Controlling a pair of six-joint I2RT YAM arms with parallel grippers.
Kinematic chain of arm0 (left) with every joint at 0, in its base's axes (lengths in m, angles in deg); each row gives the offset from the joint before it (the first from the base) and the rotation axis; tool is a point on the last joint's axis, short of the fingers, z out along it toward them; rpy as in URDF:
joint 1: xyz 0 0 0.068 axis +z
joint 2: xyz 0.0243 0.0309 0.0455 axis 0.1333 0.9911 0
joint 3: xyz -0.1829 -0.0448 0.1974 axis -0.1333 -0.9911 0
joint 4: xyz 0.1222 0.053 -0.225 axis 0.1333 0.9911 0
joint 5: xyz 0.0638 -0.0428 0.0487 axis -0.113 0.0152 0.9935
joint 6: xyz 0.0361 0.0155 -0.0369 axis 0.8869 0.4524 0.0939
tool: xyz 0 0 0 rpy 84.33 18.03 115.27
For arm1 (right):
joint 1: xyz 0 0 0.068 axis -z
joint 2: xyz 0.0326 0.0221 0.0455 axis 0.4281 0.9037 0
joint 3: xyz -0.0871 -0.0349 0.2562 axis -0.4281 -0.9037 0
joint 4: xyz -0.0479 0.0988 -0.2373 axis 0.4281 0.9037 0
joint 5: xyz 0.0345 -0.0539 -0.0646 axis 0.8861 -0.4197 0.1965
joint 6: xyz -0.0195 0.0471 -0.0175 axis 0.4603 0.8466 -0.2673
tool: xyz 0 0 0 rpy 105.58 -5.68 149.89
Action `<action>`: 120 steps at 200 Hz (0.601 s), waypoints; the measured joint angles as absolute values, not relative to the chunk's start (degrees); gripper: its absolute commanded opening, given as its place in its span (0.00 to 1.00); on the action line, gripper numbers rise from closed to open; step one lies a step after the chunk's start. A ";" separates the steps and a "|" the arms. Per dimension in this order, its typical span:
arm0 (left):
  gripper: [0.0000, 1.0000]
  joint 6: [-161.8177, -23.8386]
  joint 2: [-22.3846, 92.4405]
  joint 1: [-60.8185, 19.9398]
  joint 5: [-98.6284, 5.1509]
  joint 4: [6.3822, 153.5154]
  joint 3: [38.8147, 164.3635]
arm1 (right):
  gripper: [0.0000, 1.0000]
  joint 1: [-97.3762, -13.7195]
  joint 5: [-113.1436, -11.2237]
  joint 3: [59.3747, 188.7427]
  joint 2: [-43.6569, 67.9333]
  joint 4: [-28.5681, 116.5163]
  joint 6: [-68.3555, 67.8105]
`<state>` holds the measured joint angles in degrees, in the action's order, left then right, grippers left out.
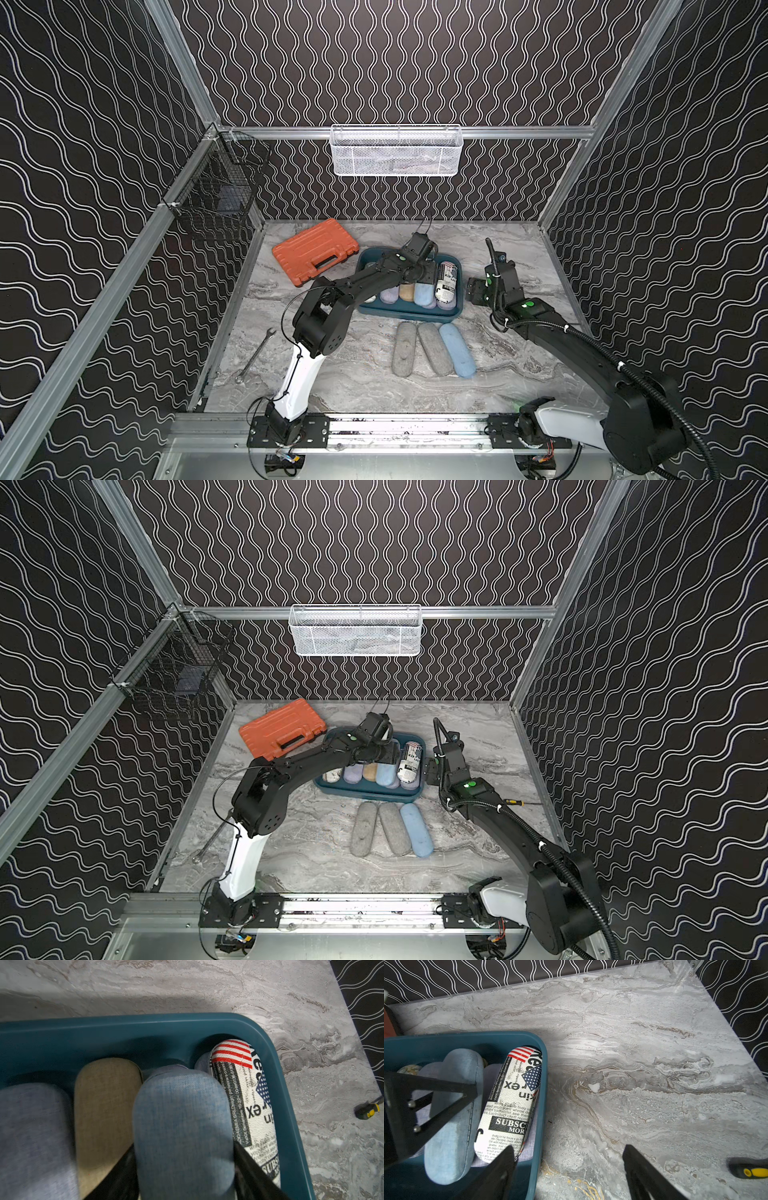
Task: Put the glasses cases into the storage boxes
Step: Place the glasses case in the storage box.
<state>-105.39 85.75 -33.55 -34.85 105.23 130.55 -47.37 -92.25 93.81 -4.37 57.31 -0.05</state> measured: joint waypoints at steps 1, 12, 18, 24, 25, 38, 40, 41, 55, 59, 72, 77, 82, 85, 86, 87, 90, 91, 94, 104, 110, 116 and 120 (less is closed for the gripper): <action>0.62 -105.43 85.77 -33.55 -34.91 105.21 130.55 | 0.83 -47.37 -92.20 93.81 -4.35 57.31 -0.05; 0.62 -105.45 85.99 -33.60 -35.11 104.99 130.59 | 0.83 -47.37 -92.07 93.81 -4.08 57.26 -0.05; 0.62 -105.52 86.03 -33.68 -35.13 104.99 130.59 | 0.83 -47.37 -92.05 93.83 -3.97 57.24 -0.05; 0.62 -105.65 86.03 -33.77 -35.15 104.99 130.63 | 0.83 -47.37 -91.90 93.85 -3.89 57.24 -0.05; 0.62 -105.65 86.03 -33.77 -35.18 104.99 130.68 | 0.83 -47.37 -91.88 93.85 -3.89 57.24 -0.05; 0.62 -105.87 86.31 -33.88 -35.35 104.97 131.22 | 0.83 -47.37 -91.68 93.85 -3.89 57.22 -0.05; 0.62 -105.89 86.40 -33.92 -35.35 104.97 131.38 | 0.83 -47.37 -91.68 93.85 -3.89 57.20 -0.05; 0.62 -105.89 86.42 -33.92 -35.37 104.97 131.42 | 0.83 -47.37 -91.68 93.85 -3.89 57.18 -0.05; 0.64 -106.11 86.99 -34.03 -35.59 104.91 132.14 | 0.83 -47.37 -91.66 93.85 -3.80 57.02 -0.05; 0.64 -106.13 87.10 -34.05 -35.68 104.93 132.32 | 0.83 -47.37 -91.64 93.85 -3.78 57.02 -0.05; 0.65 -106.83 87.25 -34.14 -35.79 104.97 132.47 | 0.83 -47.37 -91.44 93.89 -3.73 57.02 -0.05; 0.66 -106.90 87.25 -34.21 -35.81 104.99 132.49 | 0.83 -47.37 -91.44 93.89 -3.73 57.00 -0.05; 0.66 -106.90 87.25 -34.21 -35.79 104.99 132.60 | 0.83 -47.37 -91.44 93.89 -3.73 56.98 -0.05; 0.67 -106.92 87.25 -34.21 -35.81 105.04 132.69 | 0.83 -47.37 -91.44 93.89 -3.73 56.98 -0.05; 0.67 -106.92 87.25 -34.21 -35.81 105.04 132.71 | 0.83 -47.37 -91.44 93.89 -3.73 56.98 -0.05; 0.67 -106.92 87.25 -34.21 -35.81 105.04 132.71 | 0.83 -47.37 -91.44 93.89 -3.73 56.98 -0.05; 0.67 -106.92 87.28 -34.21 -35.81 105.04 132.80 | 0.83 -47.37 -91.44 93.89 -3.73 56.98 -0.05; 0.68 -106.92 87.28 -34.21 -35.79 105.04 132.82 | 0.83 -47.37 -91.44 93.89 -3.73 56.98 -0.05; 0.68 -106.92 87.28 -34.23 -35.79 105.04 132.88 | 0.83 -47.37 -91.44 93.89 -3.73 56.98 -0.05; 0.70 -106.94 87.43 -34.25 -35.77 105.45 133.43 | 0.83 -47.37 -91.44 93.89 -3.67 56.98 -0.05; 0.71 -106.94 87.52 -34.27 -35.72 105.54 133.65 | 0.83 -47.37 -91.33 93.92 -3.58 56.96 -0.05; 0.74 -106.94 87.54 -34.29 -35.68 105.63 133.74 | 0.83 -47.37 -91.24 93.94 -3.49 56.98 -0.05; 0.75 -106.94 87.54 -34.32 -35.48 105.69 133.74 | 0.83 -47.37 -91.24 93.98 -3.43 57.00 -0.05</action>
<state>-106.94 87.54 -34.32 -35.48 105.69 133.74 -47.37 -91.24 93.98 -3.43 57.00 -0.05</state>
